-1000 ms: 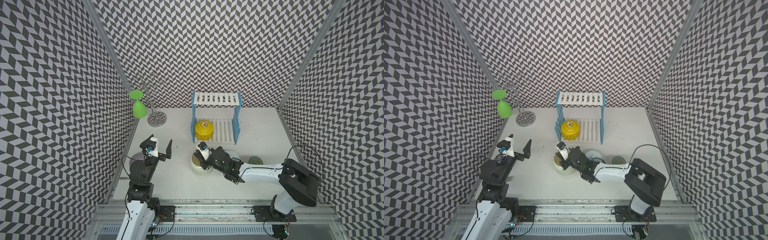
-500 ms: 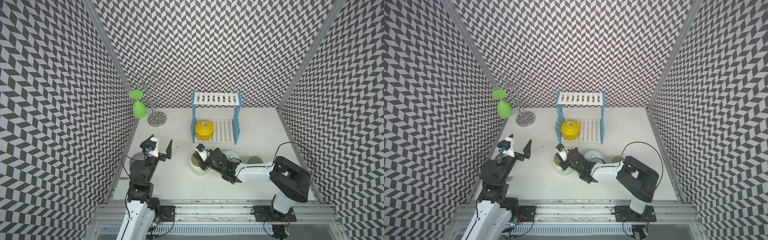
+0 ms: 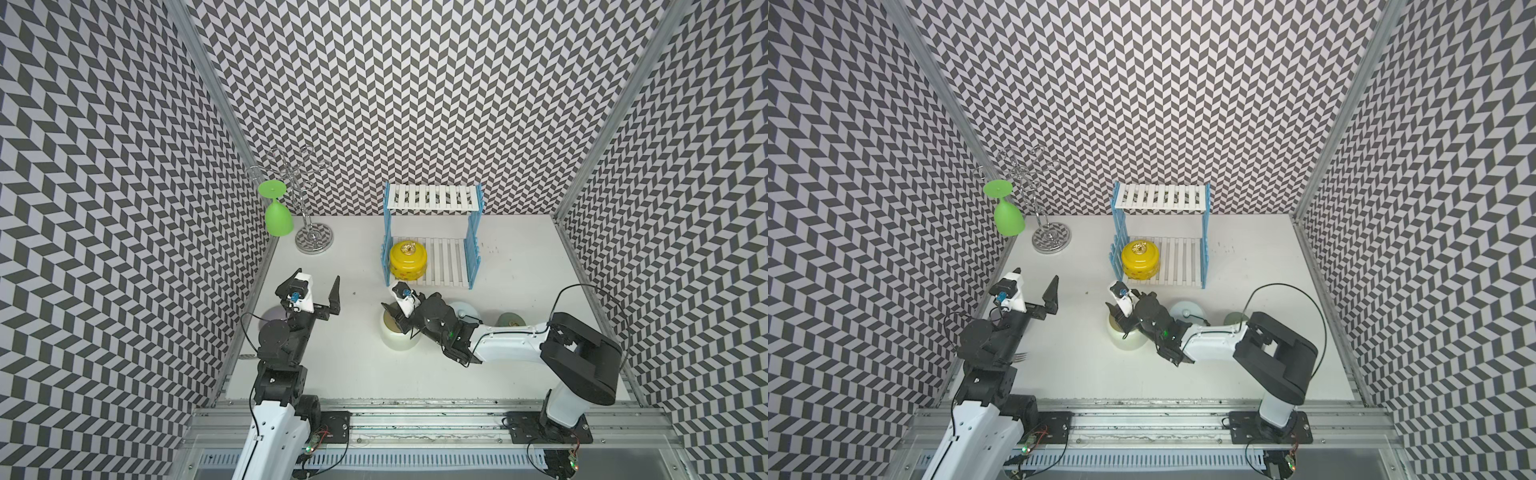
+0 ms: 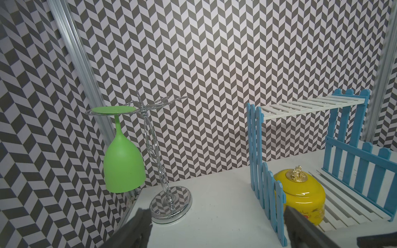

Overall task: Remove the tea canisters from the shelf
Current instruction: Place the tea canister at the center of the board.

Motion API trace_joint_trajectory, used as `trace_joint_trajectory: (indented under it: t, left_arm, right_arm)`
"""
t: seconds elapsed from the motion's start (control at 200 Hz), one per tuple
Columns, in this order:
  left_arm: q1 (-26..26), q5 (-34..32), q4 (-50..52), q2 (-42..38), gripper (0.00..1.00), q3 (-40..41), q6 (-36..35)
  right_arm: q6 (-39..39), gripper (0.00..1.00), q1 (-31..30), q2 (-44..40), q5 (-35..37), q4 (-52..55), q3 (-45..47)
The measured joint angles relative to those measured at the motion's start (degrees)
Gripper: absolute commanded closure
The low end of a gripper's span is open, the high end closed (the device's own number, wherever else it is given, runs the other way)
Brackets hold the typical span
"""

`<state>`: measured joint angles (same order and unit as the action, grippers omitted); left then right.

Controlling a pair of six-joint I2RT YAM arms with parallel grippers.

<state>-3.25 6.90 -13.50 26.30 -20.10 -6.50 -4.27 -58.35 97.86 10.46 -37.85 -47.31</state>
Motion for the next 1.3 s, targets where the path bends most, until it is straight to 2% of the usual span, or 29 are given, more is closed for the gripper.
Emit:
trace_joint_trajectory:
  t: [0.18, 0.401, 0.731, 0.886, 1.297]
  left_arm:
    - [0.0, 1.2, 0.9, 0.3, 0.0, -1.4, 0.1]
    - [-0.3, 6.8, 2.7, 2.5, 0.01, -3.5, -0.1]
    - [-2.6, 12.9, 6.5, 8.7, 0.0, -8.3, -4.8]
    - [-3.8, 15.5, 9.6, 13.9, 0.0, -13.2, -8.0]
    - [-10.3, 16.9, 18.5, 31.4, 0.03, -28.4, -15.4]
  right_arm:
    - [0.0, 0.31, 0.0, -3.2, 0.5, 1.0, 0.0]
    - [0.3, 0.21, 0.0, -11.7, 1.7, 4.9, 0.0]
    - [2.0, 0.0, 2.4, -23.5, 3.7, 12.7, 1.1]
    - [2.8, 0.0, 4.5, -29.1, 4.8, 15.8, 3.4]
    - [2.8, 0.0, 11.0, -45.0, 6.7, 26.4, 5.7]
